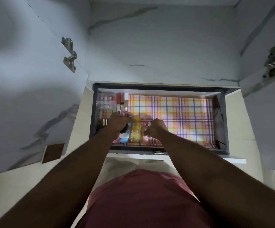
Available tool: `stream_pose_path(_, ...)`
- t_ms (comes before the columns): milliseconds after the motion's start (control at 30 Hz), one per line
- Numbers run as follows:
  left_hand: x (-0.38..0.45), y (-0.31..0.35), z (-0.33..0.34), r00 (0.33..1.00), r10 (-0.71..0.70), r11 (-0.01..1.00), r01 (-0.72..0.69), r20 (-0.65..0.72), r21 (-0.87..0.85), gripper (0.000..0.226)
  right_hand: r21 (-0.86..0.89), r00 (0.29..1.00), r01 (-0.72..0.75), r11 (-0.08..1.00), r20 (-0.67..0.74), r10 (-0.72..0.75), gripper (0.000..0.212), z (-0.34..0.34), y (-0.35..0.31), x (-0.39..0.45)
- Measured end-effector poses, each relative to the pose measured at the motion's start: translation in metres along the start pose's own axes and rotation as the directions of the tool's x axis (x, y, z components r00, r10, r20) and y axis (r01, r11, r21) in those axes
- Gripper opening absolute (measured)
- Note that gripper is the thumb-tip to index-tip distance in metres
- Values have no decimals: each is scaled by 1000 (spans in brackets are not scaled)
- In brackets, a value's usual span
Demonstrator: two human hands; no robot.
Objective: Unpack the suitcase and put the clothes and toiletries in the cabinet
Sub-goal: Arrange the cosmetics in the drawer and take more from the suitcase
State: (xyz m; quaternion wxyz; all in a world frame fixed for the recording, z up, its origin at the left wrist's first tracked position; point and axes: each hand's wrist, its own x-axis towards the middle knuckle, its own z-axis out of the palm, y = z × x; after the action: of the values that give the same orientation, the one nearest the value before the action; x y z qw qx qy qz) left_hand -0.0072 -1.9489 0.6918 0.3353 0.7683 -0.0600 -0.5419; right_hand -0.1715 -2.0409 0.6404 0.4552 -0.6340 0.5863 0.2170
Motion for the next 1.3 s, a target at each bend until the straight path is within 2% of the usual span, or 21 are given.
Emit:
stream_pose_path(167, 4, -4, 7, 999, 16, 1000, -16, 38, -5, 9, 10, 999, 25, 1000, 41, -25, 27, 4, 4, 11)
stream_pose_path(367, 11, 1, 18, 998, 6, 1000, -8, 62, 23, 22, 104, 992, -20, 994, 125, 7, 26, -2, 10, 15)
stream_pose_path(500, 13, 4, 23, 996, 22, 1000, -22, 81, 9, 27, 256, 994, -98, 962, 71, 82, 15, -13, 17, 17)
stream_pose_path(600, 13, 7, 26, 996, 19, 999, -22, 83, 31, 25, 489, 991, -130, 863, 76, 106, 18, -23, 20, 18)
stream_pose_path(633, 13, 7, 27, 997, 13, 999, -16, 79, 35, 24, 506, 992, -127, 853, 73, 105, 19, -26, 20, 19)
stream_pose_path(767, 12, 9, 31, 998, -9, 1000, 8, 55, 28, 18, 299, 993, -86, 950, -57, 108, 23, -27, 19, 23)
stream_pose_path(867, 12, 7, 33, 999, -14, 1000, 13, 38, 16, 14, 80, 991, 3, 997, -134, 8, 15, -24, 21, 14)
stream_pose_path(933, 14, 4, 33, 999, -5, 1000, 5, 39, -4, 17, -7, 990, 44, 999, -133, -45, 14, -18, 26, 11)
stream_pose_path(1100, 15, -1, 32, 999, 0, 999, 1, 32, -38, 26, -109, 989, 75, 991, -118, -88, 18, -8, 31, 13)
stream_pose_path(1300, 20, -7, 31, 999, 20, 999, -18, 37, -32, 21, -35, 998, 39, 999, -51, -41, 21, 1, 33, 17)
